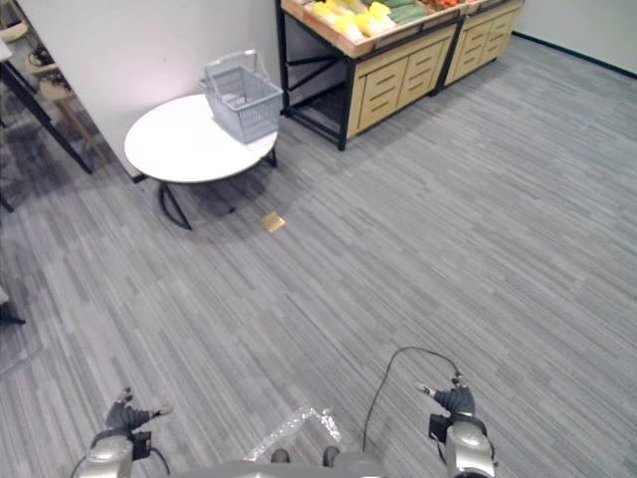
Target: Pick vegetable in the basket
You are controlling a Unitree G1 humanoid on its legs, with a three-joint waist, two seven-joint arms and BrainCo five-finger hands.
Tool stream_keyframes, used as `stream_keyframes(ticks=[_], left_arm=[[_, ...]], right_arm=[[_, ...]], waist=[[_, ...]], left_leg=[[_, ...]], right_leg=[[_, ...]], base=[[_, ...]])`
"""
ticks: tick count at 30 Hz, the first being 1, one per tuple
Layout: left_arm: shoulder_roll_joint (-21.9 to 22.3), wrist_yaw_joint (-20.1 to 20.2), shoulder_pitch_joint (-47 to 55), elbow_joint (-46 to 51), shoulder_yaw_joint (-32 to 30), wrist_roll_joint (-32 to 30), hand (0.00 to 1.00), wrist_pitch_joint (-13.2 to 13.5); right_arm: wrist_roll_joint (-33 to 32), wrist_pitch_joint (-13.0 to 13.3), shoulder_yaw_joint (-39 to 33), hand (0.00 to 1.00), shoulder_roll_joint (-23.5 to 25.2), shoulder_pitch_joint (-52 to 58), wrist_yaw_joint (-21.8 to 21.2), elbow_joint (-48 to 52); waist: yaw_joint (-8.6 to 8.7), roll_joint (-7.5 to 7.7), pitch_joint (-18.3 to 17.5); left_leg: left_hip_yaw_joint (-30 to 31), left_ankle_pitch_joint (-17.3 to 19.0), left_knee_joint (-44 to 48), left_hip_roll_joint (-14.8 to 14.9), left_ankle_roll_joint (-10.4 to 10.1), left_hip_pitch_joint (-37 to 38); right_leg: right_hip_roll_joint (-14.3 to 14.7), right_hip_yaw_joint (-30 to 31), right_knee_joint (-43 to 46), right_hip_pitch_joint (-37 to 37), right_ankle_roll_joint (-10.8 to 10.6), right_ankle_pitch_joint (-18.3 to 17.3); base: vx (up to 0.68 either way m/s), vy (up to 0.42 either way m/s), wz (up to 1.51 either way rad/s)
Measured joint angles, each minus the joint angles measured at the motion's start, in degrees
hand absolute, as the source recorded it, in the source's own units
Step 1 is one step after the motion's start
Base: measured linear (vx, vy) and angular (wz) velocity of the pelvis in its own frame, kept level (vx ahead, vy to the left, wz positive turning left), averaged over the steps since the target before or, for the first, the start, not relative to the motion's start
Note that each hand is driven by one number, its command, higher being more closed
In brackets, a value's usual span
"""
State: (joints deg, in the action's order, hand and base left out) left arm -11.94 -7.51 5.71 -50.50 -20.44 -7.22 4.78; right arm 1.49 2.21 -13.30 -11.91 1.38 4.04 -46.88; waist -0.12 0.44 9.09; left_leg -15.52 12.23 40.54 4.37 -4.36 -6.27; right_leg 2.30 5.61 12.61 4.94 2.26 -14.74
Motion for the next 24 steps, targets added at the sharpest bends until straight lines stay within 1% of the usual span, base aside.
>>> stream_keyframes(ticks=[1,2,3,4,5,6,7,8,9,10,11,12,13,14,15,16,17,18,19,20,21,22,23,24], left_arm=[[1.81,-0.04,0.06,1.78,-0.01,0.66,0.0,0.01],[2.85,-0.06,0.16,1.91,0.48,1.63,0.0,-0.02],[2.94,-0.05,0.15,1.91,1.22,1.62,0.0,-0.06],[2.92,-0.04,-0.36,1.94,2.03,1.62,0.0,-0.06],[2.78,-0.06,-0.5,1.96,2.48,1.61,0.0,-0.03],[2.76,-0.06,-0.44,1.96,2.57,1.62,0.0,-0.02],[2.74,-0.05,-0.36,1.96,2.81,1.62,0.0,0.02],[2.69,-0.03,-0.35,1.96,3.53,1.63,0.0,0.08],[2.68,-0.01,-0.37,1.98,4.31,1.62,0.0,0.23],[2.62,-0.01,-0.45,1.99,4.8,1.6,0.0,0.34],[2.46,-0.03,-0.8,1.98,5.09,1.6,0.0,0.38],[2.23,-0.04,-2.08,1.86,5.1,1.55,0.0,0.47],[2.34,-0.01,-2.46,1.9,5.13,1.5,0.0,0.49],[2.49,0.03,-2.36,2.03,5.26,1.47,0.0,0.54],[2.41,0.04,-1.65,2.16,5.29,1.45,0.0,0.6],[2.34,0.03,-0.96,2.38,5.29,1.45,0.0,0.6],[2.26,0.01,0.44,3.42,5.57,1.45,0.0,0.55],[2.03,0.02,1.27,4.94,6.48,1.45,0.0,0.59],[2.05,0.01,1.36,5.46,6.76,1.47,0.0,0.58],[2.09,-0.01,1.38,6.29,7.49,1.48,0.0,0.6],[2.11,0.0,1.35,6.5,7.79,1.52,0.0,0.62],[2.11,-0.01,1.27,6.61,8.17,1.52,0.0,0.69],[1.89,-0.03,1.1,6.73,8.16,1.52,0.0,0.71],[1.66,-0.03,0.98,6.82,8.16,1.52,0.0,0.72]], right_arm=[[0.0,0.01,0.82,0.0,-0.16,1.0,-0.03,1.7],[0.0,-0.02,1.6,0.0,-0.11,1.04,0.05,1.87],[0.0,-0.02,1.93,0.0,-0.1,1.04,0.08,1.96],[0.0,-0.03,2.04,0.0,-0.13,0.94,0.09,2.06],[0.02,-0.03,2.02,0.0,-0.27,0.71,0.08,2.11],[0.03,-0.03,2.04,0.0,-0.39,0.64,0.08,2.2],[0.19,-0.05,2.13,0.0,-0.53,0.64,0.08,2.47],[1.11,-0.06,2.2,0.0,-0.89,0.63,0.06,3.24],[1.84,-0.01,2.46,0.0,-1.65,0.31,0.06,3.38],[2.2,-0.01,2.63,0.0,-2.01,0.01,0.04,3.37],[2.2,0.02,2.92,0.0,-2.04,-0.26,0.07,3.36],[2.31,0.02,3.89,0.0,-1.45,-0.99,-0.18,3.28],[2.77,0.03,4.4,0.0,-1.45,-1.31,-0.46,3.29],[4.48,0.05,5.22,0.0,-1.37,-1.67,-0.79,3.9],[5.2,0.14,6.07,0.0,-0.95,-1.59,-1.07,5.27],[5.89,0.36,6.67,0.0,-0.64,-1.66,-1.02,5.61],[6.74,0.79,8.18,0.0,0.2,-2.07,-1.02,6.78],[6.77,1.31,10.05,0.0,0.64,-1.51,-1.1,8.05],[7.12,1.4,11.08,0.0,0.64,-1.5,-1.18,8.54],[8.68,1.41,12.12,0.0,0.7,-1.48,-1.24,9.96],[9.05,1.45,12.22,0.0,0.75,-1.5,-1.23,10.67],[9.44,1.48,12.17,0.0,0.73,-1.32,-1.14,12.59],[10.52,1.53,11.97,0.0,0.73,-1.01,-1.1,14.76],[11.15,1.55,11.88,0.0,0.71,-0.95,-1.1,15.72]], waist=[[-0.94,-0.45,1.06],[-1.11,-0.22,1.41],[-0.94,-0.27,1.41],[-0.96,0.12,1.61],[-1.07,0.47,1.78],[-1.06,0.48,1.82],[-1.06,0.53,1.77],[-1.05,0.55,1.75],[-1.29,0.19,1.57],[-1.62,-0.13,1.41],[-2.33,-0.59,1.13],[-2.62,0.6,1.72],[-2.79,0.82,1.7],[-2.93,1.65,1.62],[-3.37,2.87,1.72],[-3.42,3.29,1.73],[-3.32,3.71,1.57],[-3.29,3.79,1.58],[-3.22,3.74,1.61],[-2.87,3.78,1.58],[-2.55,3.4,1.78],[-1.72,2.96,1.85],[-0.6,2.31,2.15],[-0.29,2.31,2.17]], left_leg=[[0.12,-5.65,11.82,2.79,0.62,-4.43],[0.68,-6.65,17.72,4.06,0.58,-7.69],[0.77,-5.31,18.22,4.6,0.43,-8.77],[0.67,-2.98,15.72,4.95,-0.06,-10.33],[0.16,-1.26,9.71,4.62,-0.7,-10.88],[-0.08,-1.04,5.65,4.31,-0.81,-10.84],[-0.64,-1.08,-1.63,3.5,-0.84,-10.8],[-1.39,-2.96,-12.86,2.49,-1.0,-10.9],[-1.57,-8.55,-25.48,1.6,-0.94,-10.75],[-1.7,-12.71,-30.01,1.74,-0.46,-10.71],[-3.14,-17.9,-30.8,1.62,1.37,-10.59],[-3.22,-15.28,-29.19,-0.17,5.59,-11.0],[-3.26,-14.49,-28.3,-0.45,6.9,-11.07],[-3.86,-12.07,-27.04,-1.42,8.12,-9.74],[-4.6,-9.8,-27.58,-2.63,8.38,-6.41],[-4.72,-8.72,-27.92,-3.09,8.52,-4.44],[-4.09,-6.64,-28.76,-3.79,8.48,-0.61],[-3.04,-4.97,-29.61,-4.23,8.59,2.65],[-2.26,-4.15,-29.92,-4.33,8.72,4.18],[-0.32,-3.11,-31.02,-4.77,8.72,7.48],[0.92,-2.88,-31.9,-4.94,8.74,9.07],[3.35,-2.69,-33.86,-4.97,8.76,12.28],[6.3,-2.42,-35.26,-4.75,8.55,14.77],[7.64,-2.13,-35.77,-4.51,8.37,15.77]], right_leg=[[0.9,1.55,2.36,0.81,0.53,-1.71],[0.89,2.47,2.95,1.77,1.26,-2.95],[0.83,2.96,3.04,2.01,1.33,-3.38],[0.18,4.04,3.01,2.47,1.33,-4.17],[-0.99,5.11,2.72,2.94,0.91,-4.89],[-1.66,5.52,2.29,3.6,0.69,-5.22],[-2.81,6.25,1.49,4.06,0.04,-5.64],[-4.65,6.59,-0.19,5.01,-0.79,-5.93],[-6.05,7.02,-3.01,6.26,-1.29,-5.72],[-6.46,7.46,-4.15,6.82,-1.33,-5.7],[-7.21,7.88,-4.94,7.29,-1.64,-5.71],[-8.51,7.71,-3.05,6.34,-2.78,-3.65],[-8.87,7.77,-1.37,5.73,-3.74,-2.61],[-9.41,7.78,3.3,5.12,-6.83,-0.71],[-9.45,7.94,11.31,3.44,-10.3,1.35],[-9.4,7.77,15.96,2.28,-13.55,3.25],[-8.5,7.79,25.78,-0.5,-17.48,9.31],[-7.01,7.09,35.54,-3.87,-17.46,12.07],[-6.38,6.16,40.6,-5.8,-17.4,11.96],[-6.26,2.52,48.11,-9.71,-17.17,11.22],[-6.67,0.55,50.41,-11.55,-16.93,10.06],[-8.07,-3.38,52.06,-14.78,-15.35,7.18],[-9.44,-6.51,49.73,-17.61,-12.2,4.27],[-9.75,-7.15,47.22,-18.82,-11.02,3.08]], base=[[0.14,-0.011,-0.58],[0.16,0.016,-0.53],[0.26,0.073,-0.38],[0.32,0.104,-0.39],[0.35,0.126,-0.39],[0.29,0.121,-0.36],[0.33,0.16,-0.25],[0.44,0.236,-0.26],[0.46,0.255,-0.24],[0.53,0.296,-0.29],[0.53,0.305,-0.12],[0.63,0.379,-0.02],[0.62,0.365,0.17],[0.62,0.357,-0.01],[0.51,0.276,-0.06],[0.5,0.255,-0.07],[0.48,0.216,0.13],[0.47,0.184,0.28],[0.44,0.103,0.51],[0.35,0.042,0.58],[0.45,0.025,0.9],[0.54,-0.042,1.11],[0.53,-0.079,1.18],[0.44,-0.122,1.2]])
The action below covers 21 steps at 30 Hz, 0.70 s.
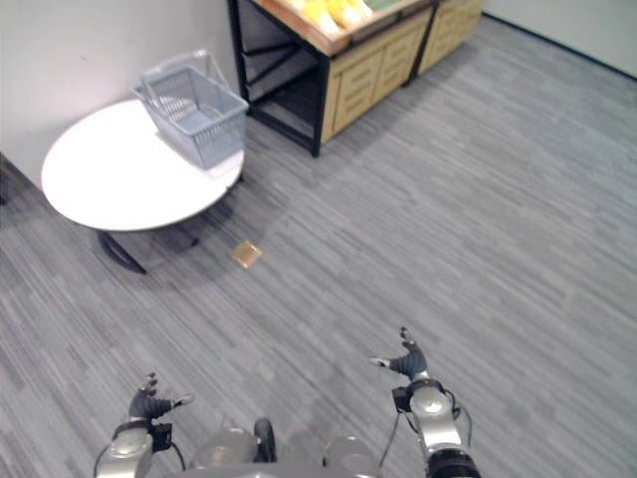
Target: Pick vegetable in the basket
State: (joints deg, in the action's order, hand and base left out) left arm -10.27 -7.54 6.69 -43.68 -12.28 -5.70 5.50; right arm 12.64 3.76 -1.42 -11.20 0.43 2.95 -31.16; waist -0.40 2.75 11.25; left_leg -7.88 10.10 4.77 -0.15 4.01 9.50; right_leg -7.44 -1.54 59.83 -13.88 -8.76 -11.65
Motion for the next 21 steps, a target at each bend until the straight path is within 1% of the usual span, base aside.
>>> stream_keyframes(ticks=[1,2,3,4,5,6,7,8,9,10,11,12,13,14,15,17,18,19,20,21], left_arm=[[-0.43,0.0,-0.97,0.1,-0.01,0.01,0.0,0.0],[-0.74,0.0,-1.11,0.14,0.0,0.0,0.0,0.08],[-0.91,-0.01,-1.2,0.17,0.02,-0.01,0.0,0.18],[-1.38,-0.02,-1.43,0.13,0.02,-0.01,0.0,0.39],[-2.04,-0.05,-1.28,0.04,-0.21,-0.04,0.0,0.47],[-2.27,-0.08,-0.98,-0.19,-0.4,-0.05,0.0,0.46],[-1.35,-0.07,-0.88,-1.64,-0.76,-0.1,0.0,0.38],[0.07,0.0,-0.06,-2.97,-0.71,-0.48,0.0,0.41],[0.59,-0.01,0.35,-3.24,-0.81,-0.49,0.0,0.45],[1.27,-0.03,0.93,-3.48,-1.35,-0.57,0.0,0.45],[2.08,-0.1,1.21,-3.85,-2.41,-0.56,0.0,0.43],[2.42,-0.18,1.37,-3.82,-2.51,-0.53,0.0,0.43],[2.65,-0.2,1.58,-3.85,-2.5,-0.5,0.0,0.4],[3.01,-0.21,1.63,-3.82,-2.47,-0.49,0.0,0.39],[3.16,-0.21,1.82,-3.82,-2.47,-0.52,0.0,0.35],[3.15,-0.35,1.96,-3.71,-2.61,-0.55,0.0,0.34],[3.16,-0.35,2.09,-3.43,-2.63,-0.56,0.0,0.36],[3.2,-0.36,2.11,-3.37,-2.68,-0.58,0.0,0.37],[3.3,-0.37,2.22,-3.33,-2.93,-0.6,0.0,0.37],[3.71,-0.38,2.61,-3.34,-3.05,-0.6,0.0,0.38]], right_arm=[[0.09,0.0,-0.33,0.0,-0.14,-0.04,0.04,1.64],[0.11,0.07,-1.04,0.0,-0.22,-0.06,0.13,3.08],[0.14,0.13,-1.5,0.0,-0.2,-0.14,0.25,3.41],[0.25,0.11,-2.76,0.0,-0.23,-0.33,0.66,3.9],[1.53,-0.08,-3.83,0.0,-0.25,-0.82,1.69,4.39],[2.29,-0.22,-4.28,0.0,-0.36,-0.88,2.08,4.78],[3.28,-0.61,-5.33,0.0,-1.37,-1.23,2.82,5.22],[4.87,-1.4,-6.01,0.0,-2.66,-2.08,3.78,5.47],[5.23,-1.81,-6.08,0.0,-3.09,-2.89,3.99,5.55],[6.65,-2.16,-6.35,0.0,-3.33,-4.43,4.33,5.88],[9.02,-2.17,-6.34,0.0,-3.46,-6.33,5.52,6.61],[9.73,-2.17,-6.02,0.0,-3.46,-7.33,6.15,6.89],[10.49,-2.18,-5.66,0.0,-3.43,-7.83,6.66,7.12],[11.38,-2.21,-4.82,0.0,-3.37,-9.2,7.65,7.52],[12.25,-2.21,-4.58,0.0,-3.39,-10.8,8.76,7.84],[13.59,-2.2,-4.69,0.0,-3.65,-12.62,9.73,7.86],[13.59,-2.2,-4.58,0.0,-4.51,-14.43,10.29,7.89],[13.59,-2.22,-4.41,0.0,-5.06,-15.1,10.34,7.88],[13.6,-2.28,-4.27,0.0,-5.73,-16.43,10.37,7.84],[13.75,-2.3,-4.12,0.0,-7.42,-18.36,10.76,7.83]], waist=[[0.49,-0.03,0.02],[0.78,-0.33,0.06],[0.84,-0.37,0.04],[0.73,-0.33,0.03],[0.51,0.54,-0.16],[0.37,0.93,-0.37],[0.03,-0.63,-0.45],[-0.37,-3.06,-0.69],[-0.64,-3.94,-0.85],[-0.58,-5.01,-0.82],[-0.62,-5.63,-0.37],[-0.68,-5.85,0.2],[-0.92,-5.61,0.64],[-2.21,-5.73,1.13],[-2.93,-5.42,1.53],[-3.55,-5.07,1.51],[-3.7,-4.88,1.39],[-3.82,-4.86,1.4],[-3.86,-4.7,1.48],[-3.73,-4.57,1.55]], left_leg=[[2.76,0.87,-0.62,0.83,-0.67,1.81],[5.27,2.02,-0.54,2.22,-1.76,2.8],[6.22,2.42,-0.54,2.9,-2.37,3.16],[8.25,3.83,-0.48,4.18,-4.04,3.7],[10.19,5.6,-0.44,4.74,-5.86,4.37],[11.05,7.0,-0.21,5.05,-6.6,5.01],[12.8,9.48,1.54,7.08,-8.0,6.02],[13.29,9.32,5.67,8.87,-7.78,4.97],[13.38,8.72,8.5,9.46,-7.5,3.76],[14.37,7.56,14.39,10.1,-7.94,1.13],[15.13,3.23,26.45,10.48,-9.54,-3.9],[14.45,-1.91,33.86,11.34,-10.87,-6.86],[13.41,-5.27,38.25,12.29,-11.59,-8.5],[8.26,-4.58,46.07,15.16,-10.36,-11.72],[1.67,-2.27,50.05,17.42,-8.66,-14.45],[-5.71,-0.07,48.28,18.17,-7.83,-17.04],[-11.62,1.56,41.05,17.13,-7.44,-19.06],[-13.23,1.84,37.22,16.27,-7.56,-20.09],[-14.69,1.7,30.83,14.27,-7.56,-20.88],[-16.26,-2.09,17.53,10.29,-7.06,-21.6]], right_leg=[[0.02,-0.35,-7.47,-2.11,0.87,-1.48],[0.29,-0.22,-19.21,-3.17,1.32,-1.41],[0.37,0.15,-26.16,-3.18,1.74,-0.52],[0.11,1.62,-39.4,-3.35,2.28,3.25],[-0.86,3.76,-48.97,-3.72,0.92,7.14],[-1.4,5.13,-50.47,-3.98,-0.46,8.56],[0.27,4.96,-45.57,-3.9,-1.52,12.68],[2.15,4.5,-42.03,-3.79,1.24,10.68],[2.44,3.62,-41.13,-3.6,1.66,9.36],[2.71,2.12,-40.4,-2.55,2.38,8.03],[2.72,0.06,-39.73,0.36,3.84,5.63],[2.66,-1.61,-40.35,3.33,4.79,4.39],[2.6,-2.51,-41.29,5.64,5.47,3.69],[2.72,-3.92,-43.73,10.21,6.83,2.72],[2.45,-4.99,-47.12,14.43,7.07,2.66],[1.28,-6.79,-50.65,18.24,6.7,2.98],[0.21,-8.5,-53.21,20.64,6.1,3.09],[-0.17,-9.03,-53.99,21.53,5.67,3.17],[-1.09,-9.96,-55.06,22.47,4.95,3.01],[-2.77,-11.53,-55.74,23.81,3.16,2.33]], base=[[0.44,-0.226,1.22],[0.44,-0.259,1.2],[0.54,-0.363,1.25],[0.47,-0.38,1.14],[0.48,-0.412,1.09],[0.49,-0.449,0.93],[0.47,-0.441,0.81],[0.47,-0.425,0.68],[0.47,-0.394,0.5],[0.47,-0.36,0.56],[0.55,-0.394,0.76],[0.44,-0.295,0.75],[0.43,-0.245,0.53],[0.41,-0.204,0.36],[0.4,-0.182,0.29],[0.33,-0.104,0.41],[0.35,-0.04,0.52],[0.42,0.026,0.48],[0.47,0.15,0.46],[0.39,0.142,0.47]])
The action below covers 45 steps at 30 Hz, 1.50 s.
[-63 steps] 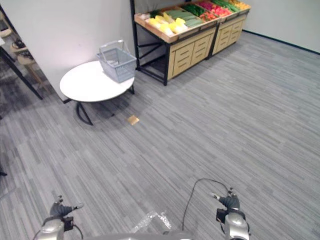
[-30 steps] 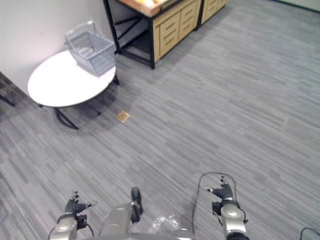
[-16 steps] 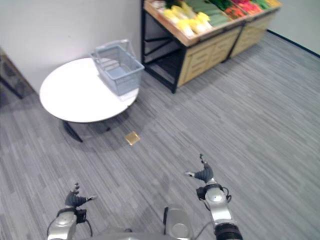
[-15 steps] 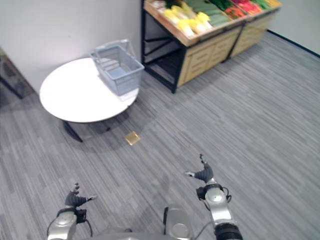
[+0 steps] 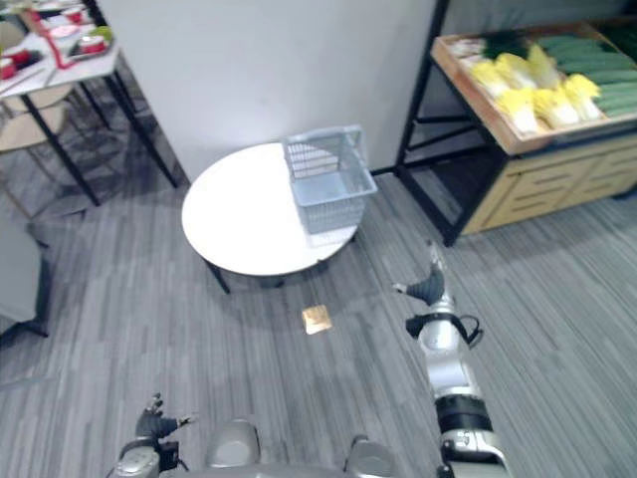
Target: Pick vegetable in the basket
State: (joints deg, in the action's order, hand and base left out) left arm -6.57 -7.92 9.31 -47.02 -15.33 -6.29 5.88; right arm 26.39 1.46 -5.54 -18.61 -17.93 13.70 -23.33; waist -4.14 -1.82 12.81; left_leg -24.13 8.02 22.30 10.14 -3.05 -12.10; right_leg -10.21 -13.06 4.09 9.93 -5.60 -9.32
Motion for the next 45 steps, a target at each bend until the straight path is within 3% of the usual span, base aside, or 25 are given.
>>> stream_keyframes(ticks=[1,2,3,6,9,11,12,13,14,16,17,19,20,22,23,24,27,33,37,42,43,45], left_arm=[[0.42,0.0,0.39,0.02,-0.01,0.0,0.0,0.01],[0.89,-0.11,0.58,0.09,-0.19,-0.01,0.0,0.04],[1.01,-0.21,0.63,0.15,-0.31,-0.01,0.0,0.08],[1.72,-1.02,0.89,-0.06,0.09,-0.01,0.0,0.55],[1.98,-1.28,2.91,-0.03,0.07,-0.05,0.0,0.56],[1.68,-1.23,4.33,-1.3,0.93,-0.16,0.0,0.48],[1.4,-1.2,4.53,-1.65,1.58,-0.31,0.0,0.36],[0.61,-1.18,4.52,-1.63,2.92,-1.49,0.0,-0.17],[-0.38,-1.17,4.36,-1.84,4.21,-2.28,0.0,-0.54],[-0.9,-1.16,3.62,-1.8,5.18,-2.31,0.0,-0.56],[-1.02,-1.1,2.17,-1.46,5.25,-2.32,0.0,-0.26],[-1.24,-0.89,0.37,-1.43,5.52,-2.33,0.0,-0.15],[-1.33,-0.65,-1.01,-1.24,7.0,-2.35,0.0,0.02],[-2.63,-0.53,-1.32,-0.42,7.66,-2.45,0.0,0.4],[-3.94,-0.52,-1.38,0.18,8.45,-3.57,0.0,0.76],[-2.93,-0.38,-1.76,0.02,8.91,-3.96,0.0,0.99],[-1.81,0.45,-1.76,0.76,9.93,-3.98,0.0,2.07],[-1.79,0.41,-3.51,0.78,12.29,-3.82,0.0,2.49],[-1.88,0.04,-4.31,0.8,13.03,-3.61,0.0,3.77],[-2.2,-0.08,-6.07,1.02,13.24,-3.29,0.0,4.55],[-2.62,-0.12,-6.64,1.14,13.82,-3.2,0.0,4.58],[-2.83,-0.2,-8.02,1.43,14.42,-2.98,0.0,4.74]], right_arm=[[0.23,0.0,0.04,0.0,-1.03,-0.57,0.03,-0.01],[1.09,0.0,-0.16,0.0,-2.1,-1.63,0.51,-0.77],[1.2,-0.05,0.0,0.0,-2.21,-2.05,0.57,-1.21],[1.91,0.04,0.58,0.0,-2.54,-7.17,1.1,-4.0],[2.64,0.21,3.44,0.0,-2.54,-12.11,1.44,-5.21],[4.34,0.17,5.05,0.0,-2.25,-12.31,2.04,-5.32],[4.35,0.17,5.53,0.0,-2.24,-12.29,2.09,-5.32],[4.39,0.12,6.48,0.0,-2.15,-12.25,2.11,-5.33],[5.0,0.07,6.8,0.0,-2.03,-11.97,2.1,-5.48],[6.06,0.05,7.27,0.0,-2.05,-12.03,2.1,-6.15],[6.46,0.17,8.23,0.0,-2.25,-12.29,2.13,-6.32],[6.46,0.17,8.66,0.0,-2.27,-13.49,1.98,-7.02],[6.47,0.2,8.6,0.0,-2.87,-14.41,1.89,-7.5],[6.56,0.02,8.49,0.0,-3.0,-15.69,1.76,-8.61],[6.95,-0.15,8.5,0.0,-3.02,-16.9,1.82,-9.42],[7.75,-0.2,9.25,0.0,-4.22,-18.99,1.74,-11.23],[8.74,-0.48,11.79,0.0,-9.08,-26.5,1.54,-15.15],[8.77,-0.77,13.05,0.0,-17.0,-35.29,1.55,-21.44],[10.08,-0.69,15.56,0.0,-18.19,-36.45,1.51,-21.74],[11.04,-0.43,18.44,0.0,-19.99,-43.47,2.53,-26.21],[11.04,-0.37,20.14,1.0,-21.78,-47.0,2.54,-27.78],[11.03,-0.44,21.44,1.0,-24.27,-51.3,2.73,-30.11]], waist=[[-0.02,-0.19,-0.11],[-0.9,0.35,-0.2],[-1.06,1.41,-0.32],[-2.15,3.18,-0.52],[-3.4,3.26,-0.61],[-3.43,3.42,-0.6],[-3.31,3.83,-0.53],[-2.97,5.02,-0.08],[-2.67,5.49,0.43],[-2.77,5.89,0.59],[-2.27,5.72,0.6],[-1.77,5.32,0.84],[-1.49,4.7,1.11],[-1.53,5.55,0.87],[-1.56,7.55,1.13],[-1.96,5.72,1.59],[-1.86,1.61,2.99],[-1.71,0.66,6.88],[-1.6,-0.34,9.19],[-1.37,-1.81,13.0],[-1.3,-2.07,13.49],[-1.41,-2.95,15.12]], left_leg=[[-0.27,-3.08,-5.86,-1.41,0.18,0.23],[-0.65,-11.09,-13.23,-4.52,5.74,3.05],[-0.66,-12.09,-15.42,-6.26,6.16,4.34],[1.03,-10.09,-13.48,-6.8,7.64,3.99],[1.33,-7.39,-13.28,-6.71,6.6,7.46],[2.56,-5.3,-17.22,-7.18,5.0,12.17],[2.71,-4.93,-18.35,-7.32,4.88,13.33],[3.39,-4.79,-20.16,-8.25,5.05,15.47],[4.42,-4.33,-20.36,-8.55,5.62,16.56],[4.92,-4.35,-19.99,-8.15,5.38,17.81],[6.6,-4.34,-20.16,-7.52,5.14,18.13],[8.13,-4.19,-20.21,-6.42,4.33,17.8],[9.63,-4.2,-20.16,-5.24,3.31,17.17],[10.55,-4.24,-20.17,-5.19,1.41,16.34],[11.5,-3.73,-20.21,-6.53,-0.07,16.1],[11.76,-3.5,-20.15,-5.44,-1.43,15.4],[12.04,-4.24,-21.16,-1.54,-3.75,12.25],[12.4,-5.25,-22.17,0.87,-4.97,9.19],[12.35,-5.19,-22.14,0.04,-4.88,7.54],[12.53,-5.17,-21.07,-0.9,-4.52,4.29],[12.55,-5.34,-20.65,-1.41,-4.25,2.54],[12.98,-5.32,-19.69,-1.73,-4.05,0.85]], right_leg=[[-0.29,-0.52,-0.27,0.71,-0.6,-0.36],[-1.5,-0.24,-0.35,2.45,-2.43,-1.45],[-2.55,-0.51,-0.33,2.81,-2.36,-1.34],[-2.43,1.27,-1.42,3.93,-2.42,3.33],[-2.41,3.15,3.48,4.72,-2.82,5.04],[-2.37,5.37,17.84,0.17,-3.34,5.2],[-2.87,6.39,23.92,-2.48,-4.69,6.03],[-3.94,9.44,35.49,-7.91,-8.27,9.82],[-3.82,12.47,44.25,-12.04,-7.96,7.1],[-3.73,12.08,47.78,-15.74,-5.33,1.98],[-3.6,10.52,43.7,-18.2,-1.71,-1.24],[-2.65,9.88,35.13,-20.38,-0.23,-2.06],[-1.37,9.93,23.03,-20.92,-0.07,-1.42],[-0.53,10.31,9.54,-20.35,0.14,5.59],[-1.52,11.24,4.24,-20.66,-0.42,15.22],[-0.4,10.63,3.04,-20.36,-0.29,13.43],[3.66,8.75,-4.6,-20.26,1.54,16.84],[6.18,7.56,-8.83,-21.54,2.59,19.03],[5.83,7.77,-9.52,-23.01,1.85,19.82],[4.84,9.14,-9.52,-25.96,-0.7,21.84],[4.27,9.27,-9.52,-27.56,-0.92,22.43],[3.9,9.57,-9.53,-28.77,-1.45,23.49]], base=[[0.4,0.188,0.43],[0.33,0.145,0.32],[0.46,0.219,0.52],[0.32,0.122,0.36],[0.21,0.011,0.0],[0.17,0.031,0.03],[0.2,0.02,0.2],[0.22,-0.001,0.38],[0.19,-0.009,0.42],[0.2,-0.033,0.45],[0.27,-0.074,0.61],[0.18,-0.146,0.55],[0.16,-0.219,0.5],[0.18,-0.263,0.46],[0.22,-0.374,0.25],[0.21,-0.364,0.18],[0.11,-0.203,-0.06],[0.04,-0.116,0.04],[0.0,0.0,0.0],[-0.05,0.025,0.02],[-0.07,0.041,0.05],[-0.07,0.042,0.06]])
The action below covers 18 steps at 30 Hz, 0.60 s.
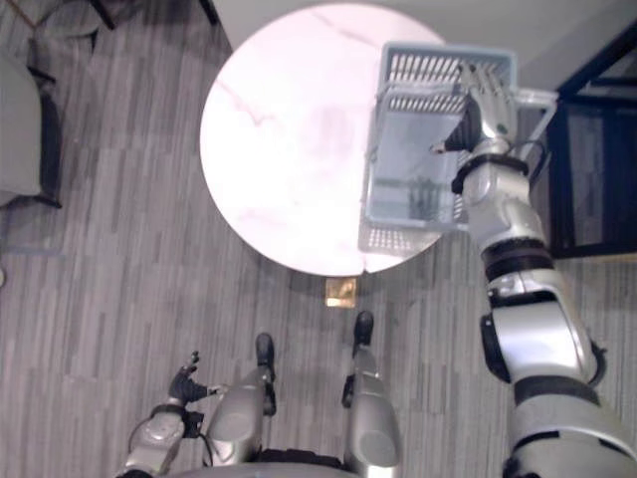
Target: Pick vegetable in the basket
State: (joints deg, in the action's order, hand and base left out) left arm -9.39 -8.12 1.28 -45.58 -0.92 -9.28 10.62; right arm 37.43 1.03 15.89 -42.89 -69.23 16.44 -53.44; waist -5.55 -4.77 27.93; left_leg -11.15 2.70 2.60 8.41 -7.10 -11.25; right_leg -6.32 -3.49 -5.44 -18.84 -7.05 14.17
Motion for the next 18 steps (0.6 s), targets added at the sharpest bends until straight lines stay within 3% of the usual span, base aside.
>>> stream_keyframes(ticks=[3,13,18], left_arm=[[-0.18,-1.01,-0.56,0.92,1.39,2.0,0.0,0.19],[0.27,-1.1,-0.68,1.38,4.3,3.66,0.0,1.32],[1.4,-1.11,-0.68,1.71,3.99,3.69,0.0,1.12]], right_arm=[[0.01,0.52,1.31,1.0,-1.96,-4.0,2.07,-0.95],[0.43,0.62,5.0,1.0,-4.65,-4.75,1.51,-3.81],[-1.16,0.46,-1.03,1.0,-4.89,2.06,-0.36,-3.62]], waist=[[0.21,-0.67,0.91],[-0.12,-1.08,1.31],[0.09,-1.14,1.27]], left_leg=[[0.67,-0.1,1.4,-0.3,0.28,-3.42],[0.69,1.05,4.88,0.07,0.28,-5.92],[1.07,1.51,5.67,0.62,0.13,-3.36]], right_leg=[[-0.37,1.18,0.0,-2.55,-0.94,1.01],[-0.18,3.44,0.01,-3.54,-0.97,1.05],[0.22,3.42,0.01,-0.41,-0.97,1.04]], base=[[-0.06,0.035,0.07],[-0.02,0.005,-0.02],[0.0,0.004,0.01]])
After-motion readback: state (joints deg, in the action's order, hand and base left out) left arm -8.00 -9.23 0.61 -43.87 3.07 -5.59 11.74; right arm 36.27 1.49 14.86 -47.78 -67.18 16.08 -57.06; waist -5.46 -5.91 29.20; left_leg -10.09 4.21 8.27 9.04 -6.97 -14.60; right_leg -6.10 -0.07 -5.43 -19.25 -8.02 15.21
